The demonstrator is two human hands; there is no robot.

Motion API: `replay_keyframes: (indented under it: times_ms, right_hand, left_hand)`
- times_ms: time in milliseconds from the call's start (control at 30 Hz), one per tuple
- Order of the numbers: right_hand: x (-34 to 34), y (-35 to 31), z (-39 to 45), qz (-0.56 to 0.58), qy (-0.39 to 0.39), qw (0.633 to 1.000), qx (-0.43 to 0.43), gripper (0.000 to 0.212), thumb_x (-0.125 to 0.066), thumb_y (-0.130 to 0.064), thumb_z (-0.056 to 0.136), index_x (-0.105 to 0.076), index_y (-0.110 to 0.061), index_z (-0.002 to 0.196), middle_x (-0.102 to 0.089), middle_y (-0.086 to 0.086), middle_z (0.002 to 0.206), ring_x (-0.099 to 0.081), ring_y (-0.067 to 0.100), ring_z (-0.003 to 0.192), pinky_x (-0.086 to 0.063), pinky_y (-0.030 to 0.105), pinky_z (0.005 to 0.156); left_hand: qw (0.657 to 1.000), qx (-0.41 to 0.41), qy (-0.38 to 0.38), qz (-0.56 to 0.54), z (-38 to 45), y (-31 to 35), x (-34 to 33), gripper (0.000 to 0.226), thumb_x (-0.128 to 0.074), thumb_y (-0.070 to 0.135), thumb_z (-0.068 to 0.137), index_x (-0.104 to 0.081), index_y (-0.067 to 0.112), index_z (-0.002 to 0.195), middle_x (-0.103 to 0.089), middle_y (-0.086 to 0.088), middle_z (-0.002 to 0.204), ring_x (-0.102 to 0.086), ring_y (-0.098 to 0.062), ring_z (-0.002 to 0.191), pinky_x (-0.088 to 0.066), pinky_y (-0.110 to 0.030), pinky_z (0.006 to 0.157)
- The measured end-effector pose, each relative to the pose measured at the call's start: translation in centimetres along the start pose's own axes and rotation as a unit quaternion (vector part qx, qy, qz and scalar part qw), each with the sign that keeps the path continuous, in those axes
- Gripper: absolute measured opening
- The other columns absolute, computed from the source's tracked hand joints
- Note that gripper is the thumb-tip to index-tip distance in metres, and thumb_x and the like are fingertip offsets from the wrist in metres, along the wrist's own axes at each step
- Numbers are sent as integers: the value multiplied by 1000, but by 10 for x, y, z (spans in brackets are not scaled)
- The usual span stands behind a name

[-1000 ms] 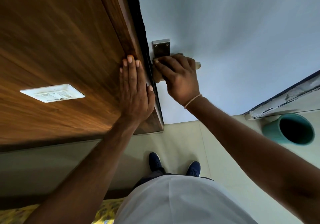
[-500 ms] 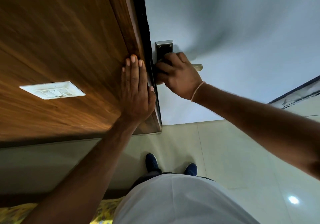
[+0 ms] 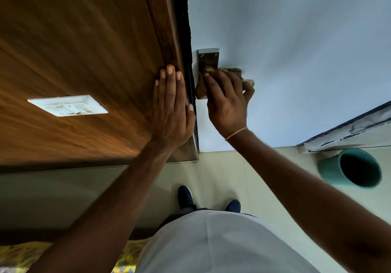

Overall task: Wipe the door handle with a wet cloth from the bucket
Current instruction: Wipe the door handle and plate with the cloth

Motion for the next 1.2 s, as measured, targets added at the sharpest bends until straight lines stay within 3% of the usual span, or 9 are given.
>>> replay_keyframes:
  times_ms: [167,300,433,533,633,733,833,1000,1200]
  right_hand:
    - [-5,-2,20,-22,-1,984,179,29,-53,-12,104,-79,-21,114,-74,4,130,-67,38,123,-43,50,99]
    - [-17,-9,27,-91,-34,936,339,20,-62,-9,101,-80,-17,98,-75,4,106,-68,41,122,-46,50,106]
    - [-17,-4,31,-112,-44,903,413,19,-65,-6,98,-79,-19,96,-72,1,102,-67,38,122,-49,48,108]
    - [-9,7,31,-76,-21,923,377,19,-63,-11,105,-77,-24,105,-75,-1,119,-69,38,119,-46,48,101]
    - [-2,14,27,-45,-10,953,299,34,-46,-12,108,-75,-26,120,-73,2,133,-70,37,117,-47,48,95]
    - [-2,24,21,-63,-29,969,238,42,-54,-12,101,-68,-27,138,-70,9,137,-68,37,116,-48,49,95]
    - [4,45,20,-54,-69,973,212,43,-59,-23,102,-64,-23,144,-68,11,137,-67,37,116,-44,48,96]
    - [19,73,28,-8,-122,979,160,37,-59,-34,102,-67,-20,135,-71,3,130,-65,33,111,-40,45,96]
    - [2,39,42,6,-168,976,138,28,-62,-33,95,-68,-14,115,-72,5,109,-66,34,95,-40,42,88]
  left_hand:
    - [1000,-13,10,-2,0,0,2,77,-54,18,104,-16,-3,167,-17,-22,173,-19,-40,165,-22,-55,135]
    - [1000,-21,18,-3,0,0,5,75,-47,22,105,-15,-1,168,-16,-20,173,-15,-35,167,-23,-53,135]
    - [1000,-22,11,-9,0,0,4,74,-45,23,106,-13,-1,168,-15,-19,173,-20,-41,164,-21,-53,136]
    - [1000,-14,17,-9,0,0,4,75,-48,21,105,-14,-1,168,-15,-20,174,-11,-33,168,-20,-53,136]
    - [1000,-12,21,-4,0,0,5,81,-58,15,101,-15,-2,167,-15,-21,173,-7,-30,167,-21,-53,136]
    - [1000,-13,12,-5,0,0,6,83,-60,15,100,-14,-2,167,-14,-21,174,-7,-30,167,-21,-54,136]
    - [1000,-12,7,-6,0,1,6,83,-58,17,102,-11,-1,168,-12,-19,174,-4,-29,167,-19,-53,136]
    - [1000,-4,5,-7,0,4,5,82,-56,18,102,-10,0,168,-11,-19,174,0,-28,168,-16,-52,137]
    - [1000,10,4,-6,-1,4,2,81,-58,18,101,-17,-4,168,-19,-25,174,-4,-30,167,-19,-55,136]
Point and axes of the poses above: each hand's wrist, its own z-axis towards the middle knuckle, its own x-axis out of the back of the hand, y = z × x, the point moved 4 cm from there along z, towards the middle knuckle
